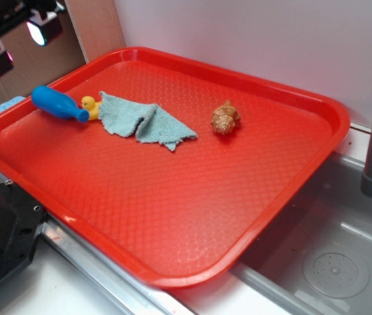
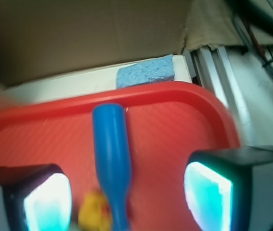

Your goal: Grab the blue bottle.

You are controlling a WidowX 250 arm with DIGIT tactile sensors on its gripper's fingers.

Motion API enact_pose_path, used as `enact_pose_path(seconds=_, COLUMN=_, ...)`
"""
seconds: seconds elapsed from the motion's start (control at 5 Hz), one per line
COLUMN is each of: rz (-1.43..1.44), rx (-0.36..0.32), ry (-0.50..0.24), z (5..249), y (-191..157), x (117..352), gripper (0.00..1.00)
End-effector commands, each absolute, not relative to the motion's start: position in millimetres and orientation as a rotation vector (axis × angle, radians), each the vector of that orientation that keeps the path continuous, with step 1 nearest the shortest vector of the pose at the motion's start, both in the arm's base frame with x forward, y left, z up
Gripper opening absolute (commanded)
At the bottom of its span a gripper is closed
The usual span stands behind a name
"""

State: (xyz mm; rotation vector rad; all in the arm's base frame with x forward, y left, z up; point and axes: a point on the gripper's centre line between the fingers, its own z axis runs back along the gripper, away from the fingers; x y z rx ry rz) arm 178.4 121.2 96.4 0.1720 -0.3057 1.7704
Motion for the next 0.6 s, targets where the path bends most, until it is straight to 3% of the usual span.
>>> enact_pose_path(seconds=0.0, rz=1.826, rx=0.253, ry=-0.414, z=67, y=134, x=185, gripper=1.0)
enact_pose_path(seconds=0.4, rz=1.812, rx=0.344, ry=-0.436, z=36, y=142, x=186, gripper=1.0)
